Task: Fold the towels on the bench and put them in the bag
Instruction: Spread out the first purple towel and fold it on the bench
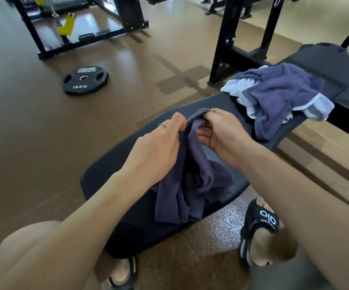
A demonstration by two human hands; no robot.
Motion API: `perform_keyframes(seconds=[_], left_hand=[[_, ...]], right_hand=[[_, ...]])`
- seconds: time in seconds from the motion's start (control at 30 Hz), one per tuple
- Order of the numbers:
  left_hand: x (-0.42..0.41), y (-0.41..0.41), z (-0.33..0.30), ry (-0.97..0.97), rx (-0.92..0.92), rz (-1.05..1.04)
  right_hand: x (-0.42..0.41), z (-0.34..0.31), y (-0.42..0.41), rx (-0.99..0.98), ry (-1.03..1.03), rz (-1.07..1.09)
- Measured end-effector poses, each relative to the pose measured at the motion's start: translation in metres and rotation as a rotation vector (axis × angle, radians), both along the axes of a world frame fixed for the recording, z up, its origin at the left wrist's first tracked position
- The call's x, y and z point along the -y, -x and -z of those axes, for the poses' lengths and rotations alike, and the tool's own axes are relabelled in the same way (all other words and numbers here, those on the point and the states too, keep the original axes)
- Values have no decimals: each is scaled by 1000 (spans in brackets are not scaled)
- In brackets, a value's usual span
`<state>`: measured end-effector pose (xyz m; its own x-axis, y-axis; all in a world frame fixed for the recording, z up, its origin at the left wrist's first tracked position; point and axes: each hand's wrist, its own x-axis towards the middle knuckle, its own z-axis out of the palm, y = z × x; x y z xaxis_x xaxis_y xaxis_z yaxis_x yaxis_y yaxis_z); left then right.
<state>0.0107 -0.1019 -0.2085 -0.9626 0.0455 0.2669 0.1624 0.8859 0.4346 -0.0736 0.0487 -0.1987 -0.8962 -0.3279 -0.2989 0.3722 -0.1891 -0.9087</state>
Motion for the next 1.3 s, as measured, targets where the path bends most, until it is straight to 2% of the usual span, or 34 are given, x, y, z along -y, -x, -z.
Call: perform_keyframes(seconds=[0.13,0.27,0.47,0.57,0.7,0.87,1.0,1.1,1.2,1.3], left_hand=[[-5,-12,3,83,-49,20],[-13,-19,4,-3,-9,-48],[-26,-15,6,-29,23,-180],[-24,-12,9,-45,12,-194],[-15,-9,9,-39,64,-177],[-12,-13,11,64,103,-168],[-2,-13,15,256,39,-139],[9,-15,10,349,-36,-118],[25,-14,-11,476,-193,-104],[38,-12,-53,542,-405,-168]], right_hand=[[0,-2,-7,41,59,-48],[-3,-5,-15,49,137,-82],[-10,-7,-22,34,177,-106],[-11,-8,-24,-26,108,-85],[-13,-11,-22,-200,-60,25],[-17,-18,-16,-336,-22,156],[-25,-26,-9,-359,-9,268],[-35,-27,5,-357,-79,368],[-47,-28,14,-429,-228,423],[-57,-28,17,-650,-467,448]])
